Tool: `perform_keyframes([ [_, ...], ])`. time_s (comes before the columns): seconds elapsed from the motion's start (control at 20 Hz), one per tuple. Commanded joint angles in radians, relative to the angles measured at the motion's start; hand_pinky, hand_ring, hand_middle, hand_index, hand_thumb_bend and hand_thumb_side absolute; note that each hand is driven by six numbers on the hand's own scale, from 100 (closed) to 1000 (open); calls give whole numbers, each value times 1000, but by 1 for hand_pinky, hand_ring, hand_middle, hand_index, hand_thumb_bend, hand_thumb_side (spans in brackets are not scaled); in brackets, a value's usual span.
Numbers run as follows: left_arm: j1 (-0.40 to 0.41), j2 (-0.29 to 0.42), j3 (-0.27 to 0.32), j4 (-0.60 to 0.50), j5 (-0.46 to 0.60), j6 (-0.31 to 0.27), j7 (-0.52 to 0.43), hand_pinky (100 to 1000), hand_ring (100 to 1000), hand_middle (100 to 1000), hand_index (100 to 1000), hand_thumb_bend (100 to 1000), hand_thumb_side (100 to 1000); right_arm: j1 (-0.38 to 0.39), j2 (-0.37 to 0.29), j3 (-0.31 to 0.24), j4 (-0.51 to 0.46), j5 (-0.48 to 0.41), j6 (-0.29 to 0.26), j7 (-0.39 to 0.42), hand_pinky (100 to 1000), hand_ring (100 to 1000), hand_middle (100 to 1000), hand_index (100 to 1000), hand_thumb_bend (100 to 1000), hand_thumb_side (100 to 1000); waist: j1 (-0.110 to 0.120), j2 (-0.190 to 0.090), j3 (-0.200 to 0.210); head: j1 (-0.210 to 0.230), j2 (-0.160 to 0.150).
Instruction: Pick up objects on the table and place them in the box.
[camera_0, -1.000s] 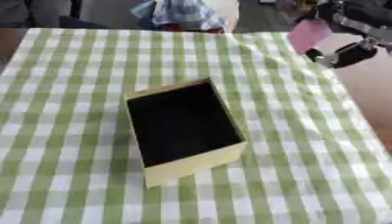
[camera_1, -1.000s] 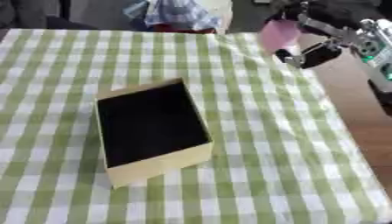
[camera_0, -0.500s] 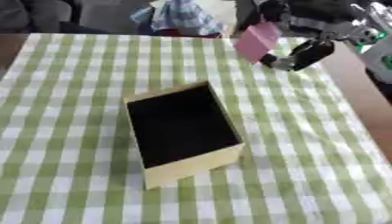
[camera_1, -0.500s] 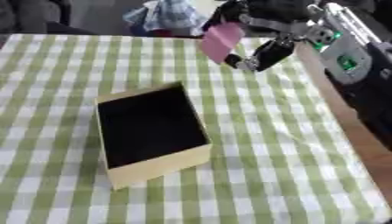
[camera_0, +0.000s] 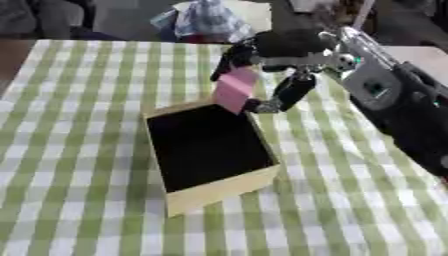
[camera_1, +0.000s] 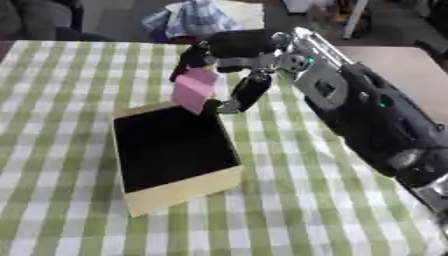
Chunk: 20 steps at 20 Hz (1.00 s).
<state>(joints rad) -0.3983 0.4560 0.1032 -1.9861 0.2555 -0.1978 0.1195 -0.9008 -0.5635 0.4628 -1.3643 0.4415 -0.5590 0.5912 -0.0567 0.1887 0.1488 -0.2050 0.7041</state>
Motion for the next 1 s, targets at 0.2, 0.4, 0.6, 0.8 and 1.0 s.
perform_keyframes([
  [0.2,-16,11,3,-14,5,-1,-4,858,758,805,855,371,791,-32,73,-24,105,-1,-14,92,730,756,555,858,100,100,8,-13,7,-11,0],
  [0.4,-19,7,1,-14,6,-1,-7,858,758,805,855,371,791,-33,120,-28,173,24,-23,118,730,758,568,860,100,100,8,-10,10,-16,-1],
  [0.6,-20,6,1,-14,6,-1,-8,859,758,804,854,370,792,-28,156,-37,243,73,-38,123,736,768,634,873,100,122,9,-8,14,-20,-3],
  [0.8,-20,4,1,-14,6,-1,-10,859,758,805,855,369,792,-29,175,-43,277,136,-69,103,744,781,690,898,100,187,8,-7,15,-21,-4],
  [1.0,-19,4,1,-14,6,0,-11,859,758,805,854,369,793,-31,178,-32,254,198,-110,78,760,805,775,954,180,387,6,-8,13,-21,-4],
])
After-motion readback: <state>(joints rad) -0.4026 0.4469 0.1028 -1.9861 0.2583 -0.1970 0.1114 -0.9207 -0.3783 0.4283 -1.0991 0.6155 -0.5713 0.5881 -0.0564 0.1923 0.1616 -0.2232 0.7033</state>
